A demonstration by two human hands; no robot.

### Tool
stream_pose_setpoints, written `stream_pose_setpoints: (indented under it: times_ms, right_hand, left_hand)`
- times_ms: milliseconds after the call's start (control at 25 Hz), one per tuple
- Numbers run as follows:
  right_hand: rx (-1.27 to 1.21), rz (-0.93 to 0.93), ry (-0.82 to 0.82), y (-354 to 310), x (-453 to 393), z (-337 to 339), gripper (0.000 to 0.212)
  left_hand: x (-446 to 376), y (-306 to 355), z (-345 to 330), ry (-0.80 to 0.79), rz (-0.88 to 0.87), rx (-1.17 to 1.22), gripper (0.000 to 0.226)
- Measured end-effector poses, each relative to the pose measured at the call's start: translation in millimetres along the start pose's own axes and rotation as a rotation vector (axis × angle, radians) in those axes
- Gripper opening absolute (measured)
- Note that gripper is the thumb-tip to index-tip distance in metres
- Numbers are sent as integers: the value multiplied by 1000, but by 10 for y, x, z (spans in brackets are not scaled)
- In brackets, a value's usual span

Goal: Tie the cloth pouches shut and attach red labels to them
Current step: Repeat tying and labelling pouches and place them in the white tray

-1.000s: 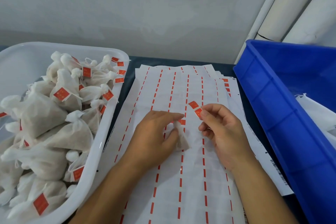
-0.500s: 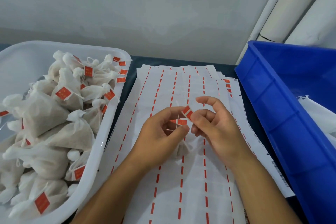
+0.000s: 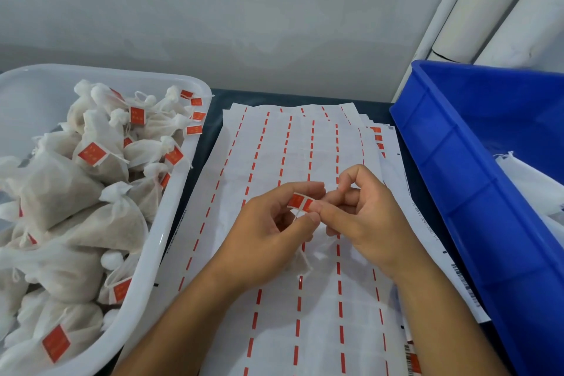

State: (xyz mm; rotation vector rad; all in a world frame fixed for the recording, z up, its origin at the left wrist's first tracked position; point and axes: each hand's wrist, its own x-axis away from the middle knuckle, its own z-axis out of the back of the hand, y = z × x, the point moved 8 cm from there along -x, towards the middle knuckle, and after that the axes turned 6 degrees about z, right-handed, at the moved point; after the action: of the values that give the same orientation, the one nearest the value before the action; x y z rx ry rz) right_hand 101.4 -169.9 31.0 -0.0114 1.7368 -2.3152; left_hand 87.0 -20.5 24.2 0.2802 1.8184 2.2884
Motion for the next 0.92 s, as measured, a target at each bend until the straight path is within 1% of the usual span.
stream_pose_setpoints:
  times_ms: [120, 200, 320, 440, 600, 680, 840, 920]
  right_hand:
    - [27, -11, 18, -4, 8, 10, 37]
    - [35, -24, 39, -17, 13, 18, 39]
    - [10, -27, 57, -29, 17, 3, 33]
    - [40, -25, 67, -31, 21, -3, 33]
    - [11, -17, 18, -29, 26, -46, 17]
    - [11, 4, -4, -66, 28, -82, 18]
    - [-3, 34, 29, -74, 26, -74, 6]
    - [8, 44, 42, -81, 22, -74, 4]
  left_hand:
    - [-10, -8, -14, 5, -11, 18, 29]
    - [-17, -13, -6, 21, -12, 7, 30]
    - [-12, -12, 10, 43, -11, 20, 37]
    - [-4, -18, 26, 71, -3, 27, 47]
    - [0, -14, 35, 74, -3, 26, 51]
    - [5, -5, 21, 57, -6, 36, 49]
    - [-6, -12, 2, 53, 0, 28, 47]
    - [-15, -24, 8, 71, 13, 42, 46]
